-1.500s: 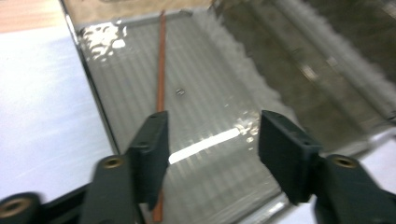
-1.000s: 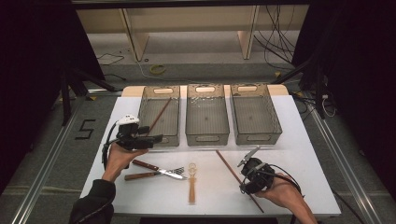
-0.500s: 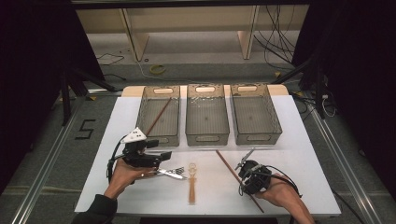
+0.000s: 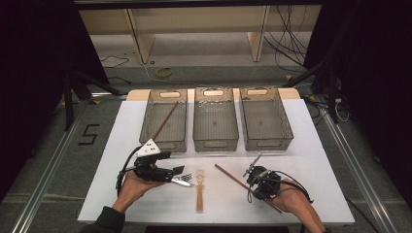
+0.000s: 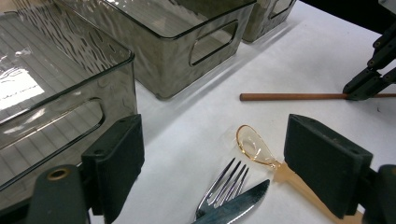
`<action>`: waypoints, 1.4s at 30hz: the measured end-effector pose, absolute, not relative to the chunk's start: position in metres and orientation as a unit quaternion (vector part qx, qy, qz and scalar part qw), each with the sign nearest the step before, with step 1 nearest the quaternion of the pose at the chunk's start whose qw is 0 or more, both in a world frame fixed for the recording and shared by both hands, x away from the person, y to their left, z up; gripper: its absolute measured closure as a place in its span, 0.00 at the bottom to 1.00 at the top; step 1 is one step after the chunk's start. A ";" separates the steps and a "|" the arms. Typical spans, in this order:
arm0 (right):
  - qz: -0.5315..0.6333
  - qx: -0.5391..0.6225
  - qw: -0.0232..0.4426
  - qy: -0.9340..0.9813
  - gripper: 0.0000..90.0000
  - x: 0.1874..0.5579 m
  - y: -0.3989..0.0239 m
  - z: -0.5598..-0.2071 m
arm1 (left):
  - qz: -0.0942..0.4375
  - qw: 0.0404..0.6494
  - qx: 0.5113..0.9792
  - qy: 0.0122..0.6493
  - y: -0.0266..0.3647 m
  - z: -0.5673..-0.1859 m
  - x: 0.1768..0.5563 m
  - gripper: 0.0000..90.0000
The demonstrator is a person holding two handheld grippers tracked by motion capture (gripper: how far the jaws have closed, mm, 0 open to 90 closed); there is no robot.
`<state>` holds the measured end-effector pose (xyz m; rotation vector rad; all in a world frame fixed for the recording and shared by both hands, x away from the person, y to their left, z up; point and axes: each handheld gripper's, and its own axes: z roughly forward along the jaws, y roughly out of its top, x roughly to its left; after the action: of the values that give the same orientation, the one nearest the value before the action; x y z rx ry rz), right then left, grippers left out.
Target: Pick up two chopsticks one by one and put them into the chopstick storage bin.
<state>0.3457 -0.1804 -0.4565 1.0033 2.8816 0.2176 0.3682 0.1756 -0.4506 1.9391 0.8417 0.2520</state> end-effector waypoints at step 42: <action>0.135 0.196 0.081 0.968 0.95 0.314 -0.144 -0.405 | 0.096 0.369 0.914 0.143 0.096 -0.436 0.360 0.25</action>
<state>0.3138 -0.1441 -0.4046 0.5865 2.8940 0.4039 0.3604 0.0958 -0.4362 2.3454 0.3667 0.2457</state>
